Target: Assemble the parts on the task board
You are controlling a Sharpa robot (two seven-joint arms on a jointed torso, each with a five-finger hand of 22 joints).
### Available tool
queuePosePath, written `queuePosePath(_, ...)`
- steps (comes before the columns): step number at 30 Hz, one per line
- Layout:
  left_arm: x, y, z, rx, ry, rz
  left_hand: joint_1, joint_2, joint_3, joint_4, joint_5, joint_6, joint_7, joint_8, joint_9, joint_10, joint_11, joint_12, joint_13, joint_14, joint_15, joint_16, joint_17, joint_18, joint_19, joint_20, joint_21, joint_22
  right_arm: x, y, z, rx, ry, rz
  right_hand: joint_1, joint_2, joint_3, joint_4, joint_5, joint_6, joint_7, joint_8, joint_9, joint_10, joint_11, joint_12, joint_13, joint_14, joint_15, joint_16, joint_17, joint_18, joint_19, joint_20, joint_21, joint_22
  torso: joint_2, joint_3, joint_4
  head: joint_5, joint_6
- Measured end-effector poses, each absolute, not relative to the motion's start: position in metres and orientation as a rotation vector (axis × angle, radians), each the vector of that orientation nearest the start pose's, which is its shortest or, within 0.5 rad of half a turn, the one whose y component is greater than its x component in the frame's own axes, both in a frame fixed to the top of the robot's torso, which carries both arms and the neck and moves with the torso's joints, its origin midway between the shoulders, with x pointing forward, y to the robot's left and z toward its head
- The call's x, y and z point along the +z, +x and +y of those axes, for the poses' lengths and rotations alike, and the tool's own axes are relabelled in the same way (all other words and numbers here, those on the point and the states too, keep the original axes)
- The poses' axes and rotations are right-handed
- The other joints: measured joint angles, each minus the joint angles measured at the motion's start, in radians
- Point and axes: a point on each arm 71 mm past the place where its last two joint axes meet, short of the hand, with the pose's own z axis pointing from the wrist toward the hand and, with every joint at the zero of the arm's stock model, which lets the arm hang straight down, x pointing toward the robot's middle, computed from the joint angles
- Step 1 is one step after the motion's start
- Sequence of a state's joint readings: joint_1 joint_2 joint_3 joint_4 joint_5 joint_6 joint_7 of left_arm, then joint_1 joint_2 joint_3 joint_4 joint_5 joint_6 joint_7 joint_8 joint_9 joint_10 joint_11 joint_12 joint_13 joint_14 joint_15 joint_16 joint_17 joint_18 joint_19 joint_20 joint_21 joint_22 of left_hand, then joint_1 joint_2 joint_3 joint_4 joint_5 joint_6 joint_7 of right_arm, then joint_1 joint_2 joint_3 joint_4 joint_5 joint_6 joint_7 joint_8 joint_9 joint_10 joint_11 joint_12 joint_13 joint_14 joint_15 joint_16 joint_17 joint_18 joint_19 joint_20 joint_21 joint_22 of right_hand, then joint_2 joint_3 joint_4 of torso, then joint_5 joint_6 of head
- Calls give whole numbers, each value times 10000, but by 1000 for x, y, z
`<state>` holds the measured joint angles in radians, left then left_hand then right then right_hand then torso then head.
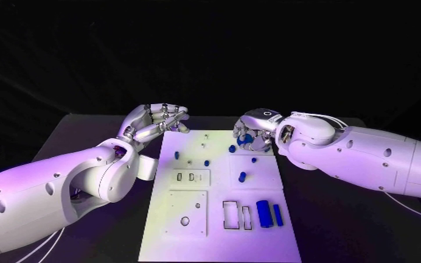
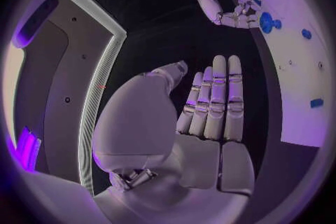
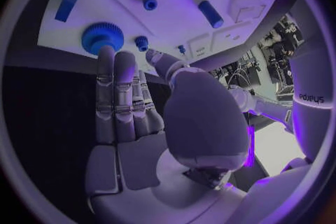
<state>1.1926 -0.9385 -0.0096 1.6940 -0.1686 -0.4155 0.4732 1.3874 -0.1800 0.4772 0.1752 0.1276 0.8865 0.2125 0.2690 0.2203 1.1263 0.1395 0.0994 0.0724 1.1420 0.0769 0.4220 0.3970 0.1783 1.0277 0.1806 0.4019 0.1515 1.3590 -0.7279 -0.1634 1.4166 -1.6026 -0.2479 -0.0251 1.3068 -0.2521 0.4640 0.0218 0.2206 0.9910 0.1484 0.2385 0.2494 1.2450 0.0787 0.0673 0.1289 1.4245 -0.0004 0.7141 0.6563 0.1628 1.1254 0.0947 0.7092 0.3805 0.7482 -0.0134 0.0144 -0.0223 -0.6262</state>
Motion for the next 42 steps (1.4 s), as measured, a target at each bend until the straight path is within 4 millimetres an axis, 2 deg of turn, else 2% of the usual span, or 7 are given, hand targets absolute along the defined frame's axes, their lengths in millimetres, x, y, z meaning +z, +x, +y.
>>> queuePosePath(3,-146,458,207,-15635,-8774,13292,0,0,0,0,0,0,0,-38,0,0,0,0,1,0,0,0,9,-1,0,0,0,0,-158,511,-163,5565,-5077,16021,4,-49,-14,94,0,-35,-34,-46,119,-106,1,0,103,273,-15,1251,1098,1,128,-22,312,258,43,6,4,1,-6)
queuePosePath(6,-146,458,207,-15668,-8746,13292,0,0,0,0,0,0,0,-37,0,0,0,0,1,0,0,0,9,0,0,0,0,0,-158,512,-161,5427,-5174,15988,59,-105,7,200,0,-69,-3,-66,224,-217,36,0,191,362,-1,2447,2162,-1,454,-20,1027,1112,74,9,6,-6,-8)
queuePosePath(9,-145,458,206,-15688,-8722,13293,0,0,0,0,0,0,0,-38,0,0,0,0,1,0,0,0,9,0,-1,1,0,7,-159,513,-158,5313,-5264,15986,59,-105,3,246,0,-73,-3,-66,290,-322,34,0,238,359,1,3016,2654,-2,629,-21,1523,1728,101,12,9,-8,-8)
queuePosePath(18,-145,458,206,-15727,-8695,13317,-9,9,0,0,0,0,0,-38,0,-1,1,-36,2,-1,1,10,33,-1,-1,0,0,7,-165,515,-153,5087,-5427,16028,59,-105,-43,310,0,-153,6,-106,344,-448,52,0,252,356,2,3226,2839,-1,629,-21,1681,1956,162,14,8,1,73)
queuePosePath(25,-144,458,205,-15747,-8722,13311,-60,61,1,0,1,0,0,-37,10,-1,1,-36,2,-40,39,39,85,-1,-1,0,0,6,-166,520,-146,4942,-5508,16052,59,-105,18,375,0,-155,7,-106,409,-448,52,0,325,354,2,3579,3138,-2,786,-1,2169,2582,210,4,1,-3,108)
queuePosePath(31,-144,458,206,-15756,-8768,13286,-60,61,1,0,1,-8,7,-37,10,-1,1,-73,2,-40,39,39,110,-1,-1,0,37,18,-168,521,-144,4899,-5558,16137,60,-105,31,564,0,-155,7,-106,470,-409,14,0,380,354,2,3804,3299,-2,893,37,2454,2937,242,6,6,-6,101)
queuePosePath(42,-144,458,206,-15763,-8938,13221,-60,61,31,30,1,-36,36,-87,19,-40,38,-73,3,-39,39,77,142,-1,-1,1,37,17,-170,520,-139,4967,-5623,16182,12,-57,84,631,-1,-122,-26,-106,527,-408,14,1,413,353,2,3860,3340,-1,892,37,2532,3059,285,11,16,-11,81)
